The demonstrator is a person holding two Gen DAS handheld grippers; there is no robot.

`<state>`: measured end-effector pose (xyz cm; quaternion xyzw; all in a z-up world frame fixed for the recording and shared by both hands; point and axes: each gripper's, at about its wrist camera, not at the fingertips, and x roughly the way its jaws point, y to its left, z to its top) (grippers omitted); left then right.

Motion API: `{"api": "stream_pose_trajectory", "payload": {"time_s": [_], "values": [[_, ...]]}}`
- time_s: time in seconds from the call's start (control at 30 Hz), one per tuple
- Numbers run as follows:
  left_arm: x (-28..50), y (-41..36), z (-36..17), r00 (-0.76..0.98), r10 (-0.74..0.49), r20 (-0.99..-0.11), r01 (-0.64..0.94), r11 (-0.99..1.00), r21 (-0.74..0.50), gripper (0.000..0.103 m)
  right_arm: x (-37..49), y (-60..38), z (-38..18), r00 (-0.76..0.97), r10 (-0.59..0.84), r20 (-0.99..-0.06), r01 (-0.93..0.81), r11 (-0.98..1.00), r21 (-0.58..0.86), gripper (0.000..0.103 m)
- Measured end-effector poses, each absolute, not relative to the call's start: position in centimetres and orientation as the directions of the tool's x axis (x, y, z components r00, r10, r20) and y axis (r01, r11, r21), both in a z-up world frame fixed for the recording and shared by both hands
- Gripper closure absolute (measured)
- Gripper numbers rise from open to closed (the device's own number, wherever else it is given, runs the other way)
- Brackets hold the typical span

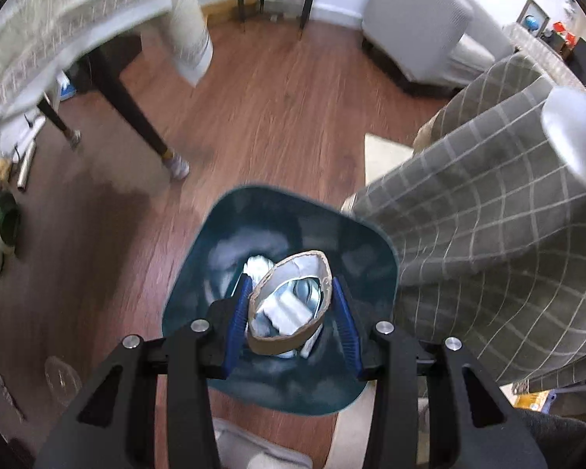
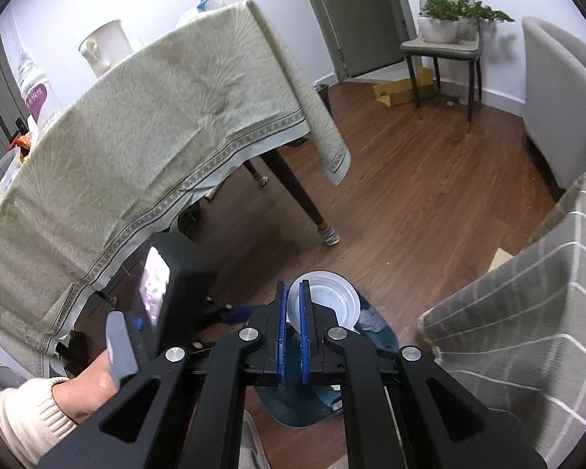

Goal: Collect trash
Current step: 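Open the left tool to drop the tape ring while the right lowers the cup into the bin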

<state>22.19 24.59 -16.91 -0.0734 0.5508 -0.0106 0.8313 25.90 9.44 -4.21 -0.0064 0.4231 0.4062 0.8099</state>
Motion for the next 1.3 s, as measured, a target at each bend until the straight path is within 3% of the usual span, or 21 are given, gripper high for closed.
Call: {"api": "stream_pose_trajectory", "payload": {"time_s": [0.13,0.2,0.27,0.4,0.8,1.3], "values": [[21.8,25.4,-18.7,0.321,-0.103,-0.942,-0.076,0.988,-0.134,0.057,25.9,10.9,-4.6,0.295,0.651,-0.699,-0.668,0.664,0.337,0.097],[21.7,25.9,-19.1,0.302,-0.098,-0.948,-0.088,0.988,-0.13,0.051,26.0,11.3,-4.9,0.289,0.649,-0.704,-0.669,0.663,0.337,0.097],[21.6,26.4,-19.2,0.298,-0.088,-0.95,-0.103,0.987,-0.123,0.038,26.1,11.7,-5.3,0.282,0.644,-0.711,-0.668,0.664,0.336,0.097],[21.4,27.2,-18.7,0.312,-0.096,-0.945,-0.116,0.984,-0.138,0.036,26.4,12.4,-6.4,0.265,0.627,-0.733,-0.661,0.671,0.335,0.097],[20.2,29.9,-13.7,0.47,-0.065,-0.88,-0.166,0.973,-0.16,0.036,26.7,14.3,-9.6,0.215,0.585,-0.783,-0.65,0.683,0.332,0.097],[18.7,29.9,-6.8,0.641,-0.041,-0.767,-0.136,0.977,-0.166,0.051,26.6,16.8,-15.4,0.098,0.528,-0.843,-0.624,0.693,0.361,0.097]]}}
